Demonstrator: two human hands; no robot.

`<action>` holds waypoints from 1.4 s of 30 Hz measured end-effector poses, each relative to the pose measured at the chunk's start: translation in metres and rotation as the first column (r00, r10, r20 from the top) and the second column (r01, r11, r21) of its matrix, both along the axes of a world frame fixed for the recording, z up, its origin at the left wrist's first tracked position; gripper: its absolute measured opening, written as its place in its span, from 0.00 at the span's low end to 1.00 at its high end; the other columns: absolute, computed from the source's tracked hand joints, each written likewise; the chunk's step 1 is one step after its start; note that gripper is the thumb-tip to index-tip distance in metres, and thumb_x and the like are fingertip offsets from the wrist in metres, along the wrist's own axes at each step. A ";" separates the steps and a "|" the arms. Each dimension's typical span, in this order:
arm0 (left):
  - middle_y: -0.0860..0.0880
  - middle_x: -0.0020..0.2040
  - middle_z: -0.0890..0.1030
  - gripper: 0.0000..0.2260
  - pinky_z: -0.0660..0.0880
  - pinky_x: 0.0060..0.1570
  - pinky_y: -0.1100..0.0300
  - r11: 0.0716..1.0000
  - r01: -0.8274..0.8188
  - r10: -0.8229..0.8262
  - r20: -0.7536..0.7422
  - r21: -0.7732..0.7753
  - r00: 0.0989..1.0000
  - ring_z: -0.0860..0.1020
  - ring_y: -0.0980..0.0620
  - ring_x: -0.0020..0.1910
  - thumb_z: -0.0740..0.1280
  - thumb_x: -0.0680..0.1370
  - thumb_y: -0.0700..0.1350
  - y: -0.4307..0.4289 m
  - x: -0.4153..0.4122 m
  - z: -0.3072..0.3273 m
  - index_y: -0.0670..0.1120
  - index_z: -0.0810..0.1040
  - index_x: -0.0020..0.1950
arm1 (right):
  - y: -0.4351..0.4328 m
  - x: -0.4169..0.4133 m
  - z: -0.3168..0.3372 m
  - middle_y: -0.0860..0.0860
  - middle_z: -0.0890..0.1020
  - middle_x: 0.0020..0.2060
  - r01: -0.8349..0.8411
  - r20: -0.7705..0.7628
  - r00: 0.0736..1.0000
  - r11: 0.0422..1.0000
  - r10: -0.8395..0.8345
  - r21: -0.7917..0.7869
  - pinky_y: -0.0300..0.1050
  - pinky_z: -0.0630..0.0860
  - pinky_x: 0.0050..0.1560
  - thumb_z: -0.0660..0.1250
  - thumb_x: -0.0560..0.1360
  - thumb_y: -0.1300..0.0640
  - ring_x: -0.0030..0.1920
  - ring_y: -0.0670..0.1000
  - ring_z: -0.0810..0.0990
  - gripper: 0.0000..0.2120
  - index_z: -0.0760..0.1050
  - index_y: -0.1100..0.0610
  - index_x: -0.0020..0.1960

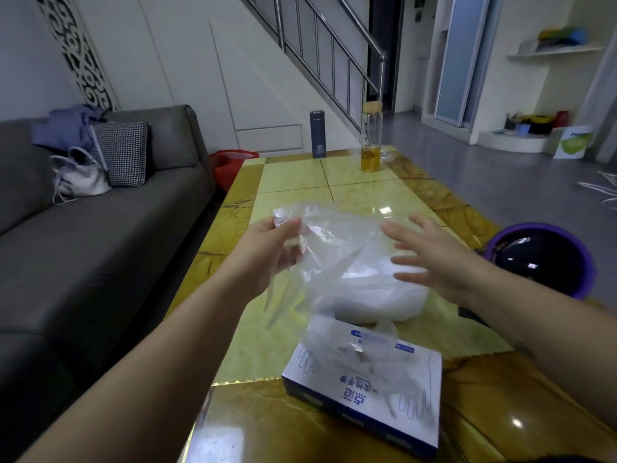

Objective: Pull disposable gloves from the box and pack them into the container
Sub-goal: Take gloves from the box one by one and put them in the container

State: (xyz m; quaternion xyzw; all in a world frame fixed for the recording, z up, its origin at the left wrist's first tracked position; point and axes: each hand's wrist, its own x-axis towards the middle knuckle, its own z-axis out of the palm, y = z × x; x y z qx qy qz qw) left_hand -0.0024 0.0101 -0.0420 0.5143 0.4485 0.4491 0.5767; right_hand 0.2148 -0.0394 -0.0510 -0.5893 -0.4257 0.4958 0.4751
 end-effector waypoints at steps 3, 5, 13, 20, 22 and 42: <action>0.43 0.47 0.80 0.05 0.77 0.35 0.63 1.000 -0.006 0.007 0.054 -0.015 0.999 0.76 0.48 0.41 0.62 0.80 0.42 0.004 -0.002 -0.007 0.42 0.77 0.51 | 0.007 0.004 -0.002 0.60 0.72 0.63 -0.005 -0.258 0.966 0.995 -0.022 -0.101 0.50 0.78 0.48 0.71 0.69 0.42 0.55 0.58 0.78 0.35 0.61 0.45 0.71; 0.45 0.47 0.82 0.09 0.76 0.33 0.65 0.999 0.044 -0.044 0.045 -0.002 0.998 0.79 0.51 0.39 0.60 0.81 0.41 0.006 -0.001 -0.007 0.40 0.78 0.55 | 0.018 0.006 0.006 0.59 0.76 0.59 -0.079 -0.272 0.961 0.990 0.045 -0.116 0.50 0.78 0.51 0.71 0.66 0.41 0.55 0.58 0.79 0.35 0.64 0.46 0.69; 0.45 0.41 0.82 0.11 0.76 0.34 0.66 0.990 0.143 -0.143 0.008 -0.015 0.990 0.79 0.58 0.35 0.58 0.81 0.40 0.028 0.002 -0.006 0.36 0.77 0.54 | 0.055 0.003 0.034 0.51 0.83 0.52 -0.320 0.024 0.947 0.945 0.319 0.064 0.40 0.76 0.44 0.70 0.69 0.64 0.46 0.46 0.81 0.23 0.74 0.51 0.63; 0.46 0.69 0.68 0.24 0.74 0.56 0.53 0.927 -0.300 0.375 -0.522 0.227 0.766 0.75 0.49 0.58 0.68 0.77 0.47 0.069 -0.017 -0.013 0.49 0.65 0.71 | 0.082 0.027 0.018 0.49 0.68 0.71 -0.294 0.569 0.795 0.954 0.210 0.057 0.30 0.73 0.43 0.69 0.74 0.66 0.52 0.45 0.76 0.30 0.66 0.51 0.73; 0.50 0.69 0.66 0.22 0.70 0.64 0.53 0.762 -0.160 0.569 -0.529 0.628 0.630 0.70 0.51 0.64 0.67 0.77 0.46 0.061 -0.008 -0.005 0.52 0.67 0.70 | 0.084 0.031 0.003 0.50 0.66 0.72 -0.303 0.686 0.679 0.951 0.260 -0.060 0.31 0.73 0.42 0.69 0.74 0.63 0.45 0.46 0.79 0.34 0.61 0.50 0.75; 0.46 0.70 0.69 0.18 0.65 0.60 0.58 0.672 0.597 -0.262 -0.894 -0.439 -0.363 0.70 0.47 0.65 0.53 0.83 0.43 0.093 0.087 -0.070 0.47 0.66 0.73 | 0.110 0.006 -0.036 0.53 0.70 0.63 -0.346 0.957 -0.197 0.898 0.214 -0.272 0.46 0.74 0.52 0.72 0.72 0.52 0.57 0.56 0.75 0.26 0.70 0.56 0.67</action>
